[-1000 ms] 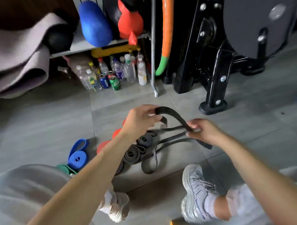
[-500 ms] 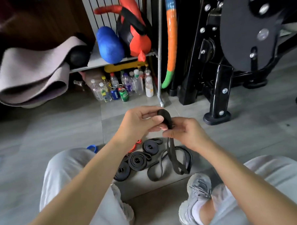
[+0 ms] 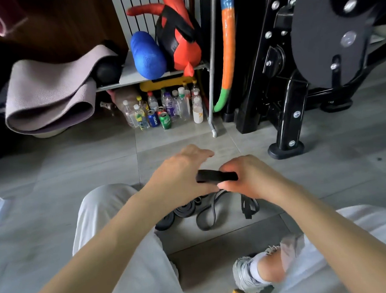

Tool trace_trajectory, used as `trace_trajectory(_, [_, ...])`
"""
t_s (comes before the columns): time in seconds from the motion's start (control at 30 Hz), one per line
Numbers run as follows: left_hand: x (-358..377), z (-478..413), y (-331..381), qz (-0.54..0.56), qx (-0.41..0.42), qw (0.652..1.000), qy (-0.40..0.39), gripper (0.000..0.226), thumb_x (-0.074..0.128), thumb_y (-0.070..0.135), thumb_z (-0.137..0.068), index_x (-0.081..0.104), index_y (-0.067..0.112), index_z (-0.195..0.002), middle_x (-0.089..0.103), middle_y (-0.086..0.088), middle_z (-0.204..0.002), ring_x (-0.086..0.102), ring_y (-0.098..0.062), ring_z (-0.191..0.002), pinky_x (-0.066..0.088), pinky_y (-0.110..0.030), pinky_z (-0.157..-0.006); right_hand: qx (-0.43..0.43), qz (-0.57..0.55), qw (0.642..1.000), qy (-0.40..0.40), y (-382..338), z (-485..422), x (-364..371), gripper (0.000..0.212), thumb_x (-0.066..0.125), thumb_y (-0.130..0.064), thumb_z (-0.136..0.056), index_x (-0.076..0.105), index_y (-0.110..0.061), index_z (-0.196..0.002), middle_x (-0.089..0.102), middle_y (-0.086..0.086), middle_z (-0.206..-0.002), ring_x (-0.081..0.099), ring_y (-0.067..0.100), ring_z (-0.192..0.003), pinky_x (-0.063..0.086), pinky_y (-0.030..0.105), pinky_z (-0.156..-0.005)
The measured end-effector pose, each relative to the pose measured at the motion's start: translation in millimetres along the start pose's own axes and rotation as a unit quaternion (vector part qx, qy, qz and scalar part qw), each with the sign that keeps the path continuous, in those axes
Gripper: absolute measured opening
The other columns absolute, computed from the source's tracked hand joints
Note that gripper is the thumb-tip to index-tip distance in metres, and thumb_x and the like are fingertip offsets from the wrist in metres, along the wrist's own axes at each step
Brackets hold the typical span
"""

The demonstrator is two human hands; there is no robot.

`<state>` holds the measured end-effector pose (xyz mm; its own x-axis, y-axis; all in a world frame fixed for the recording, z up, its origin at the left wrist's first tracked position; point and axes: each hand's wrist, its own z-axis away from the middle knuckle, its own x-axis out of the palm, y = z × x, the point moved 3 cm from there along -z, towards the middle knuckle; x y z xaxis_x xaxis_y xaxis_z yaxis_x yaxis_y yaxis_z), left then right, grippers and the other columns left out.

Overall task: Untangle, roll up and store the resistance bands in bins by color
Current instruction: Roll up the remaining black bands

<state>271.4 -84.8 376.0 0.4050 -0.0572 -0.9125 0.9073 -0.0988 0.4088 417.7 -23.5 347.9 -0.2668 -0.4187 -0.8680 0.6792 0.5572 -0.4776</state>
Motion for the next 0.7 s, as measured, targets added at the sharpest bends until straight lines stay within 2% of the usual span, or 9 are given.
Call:
trace_trajectory(0.07, [8.6,-6.6,5.4,-0.064,0.008,0.998,-0.027,0.051,0.068,0.043,-0.077,0.054,0.027,-0.123,0.055,0.007,-0.108,0.054,-0.012,-0.098,0.044,-0.029,-0.083,-0.011,-0.039,0.999,0.010,-4.6,3.9,-5.2,0.030,0.066,-0.026,-0.082,0.051,-0.038,-0.059,0.050,-0.007,-0.057,0.047,0.006,-0.053,0.032,0.020,-0.048])
trace_trajectory(0.13, [13.8,-9.2,3.8,-0.045,0.010,0.999,0.000,0.032,0.065,0.031,-0.080,0.061,0.024,-0.112,0.059,0.007,-0.096,0.057,-0.015,-0.091,0.043,-0.027,-0.076,-0.009,-0.103,0.994,0.038,-3.3,10.6,-12.3,0.016,0.069,-0.021,-0.080,0.065,-0.035,-0.074,0.059,-0.003,-0.061,0.050,0.006,-0.052,0.034,0.018,-0.048])
trace_trajectory(0.2, [17.5,-8.3,1.2,0.049,-0.010,0.999,0.015,0.023,0.066,0.020,-0.078,0.063,0.022,-0.102,0.058,0.008,-0.084,0.056,-0.012,-0.073,0.043,-0.023,-0.068,0.002,-0.145,0.988,0.056,3.3,17.4,-16.3,0.007,0.071,-0.019,-0.078,0.070,-0.021,-0.084,0.064,0.003,-0.068,0.050,0.006,-0.053,0.036,0.020,-0.051])
trace_trajectory(0.27, [20.0,-6.3,0.6,0.162,-0.032,0.986,0.017,0.020,0.069,0.015,-0.075,0.061,0.024,-0.090,0.060,0.007,-0.072,0.056,-0.013,-0.059,0.047,-0.025,-0.062,0.008,-0.205,0.977,0.064,9.7,24.0,-16.3,0.013,0.074,-0.018,-0.076,0.067,-0.024,-0.086,0.068,0.000,-0.075,0.058,0.007,-0.062,0.044,0.024,-0.061])
trace_trajectory(0.33, [20.2,-4.1,1.8,0.273,-0.046,0.961,0.016,0.022,0.070,0.008,-0.075,0.060,0.024,-0.085,0.061,0.010,-0.057,0.055,-0.011,-0.052,0.046,-0.024,-0.055,0.016,-0.284,0.955,0.085,15.2,28.7,-16.1,0.024,0.077,-0.016,-0.074,0.064,-0.029,-0.089,0.070,-0.005,-0.082,0.064,0.006,-0.074,0.050,0.022,-0.072])
trace_trajectory(0.43, [20.3,-0.1,0.8,0.442,-0.063,0.894,0.024,0.022,0.071,0.004,-0.073,0.061,0.020,-0.086,0.065,0.003,-0.057,0.057,-0.013,-0.054,0.044,-0.021,-0.055,0.018,-0.393,0.912,0.117,14.7,31.4,-8.8,0.026,0.079,-0.013,-0.068,0.067,-0.025,-0.088,0.072,-0.010,-0.082,0.067,0.004,-0.079,0.053,0.019,-0.077])
trace_trajectory(0.53, [27.2,4.1,-2.7,0.588,-0.063,0.805,0.058,0.027,0.073,0.018,-0.061,0.062,0.014,-0.084,0.065,-0.005,-0.067,0.057,-0.017,-0.056,0.048,-0.025,-0.058,0.016,-0.485,0.863,0.139,8.8,29.0,6.8,0.029,0.076,-0.017,-0.062,0.070,-0.030,-0.087,0.074,-0.010,-0.086,0.069,0.007,-0.087,0.053,0.023,-0.083])
trace_trajectory(0.63, [41.5,4.5,-10.0,0.688,-0.081,0.717,0.080,0.036,0.073,0.019,-0.061,0.060,0.006,-0.092,0.065,-0.024,-0.095,0.059,-0.026,-0.077,0.053,-0.025,-0.064,0.012,-0.517,0.841,0.160,1.7,24.8,16.0,0.034,0.073,0.000,-0.070,0.069,-0.028,-0.088,0.074,-0.011,-0.083,0.069,0.006,-0.084,0.053,0.020,-0.079])
trace_trajectory(0.7, [48.5,6.6,-12.9,0.712,-0.093,0.693,0.071,0.038,0.069,0.010,-0.070,0.055,-0.002,-0.103,0.058,-0.034,-0.114,0.057,-0.036,-0.094,0.055,-0.027,-0.072,0.011,-0.499,0.852,0.159,-1.3,23.5,19.3,0.038,0.071,0.006,-0.073,0.068,-0.029,-0.086,0.073,-0.015,-0.078,0.069,0.001,-0.079,0.052,0.014,-0.073])
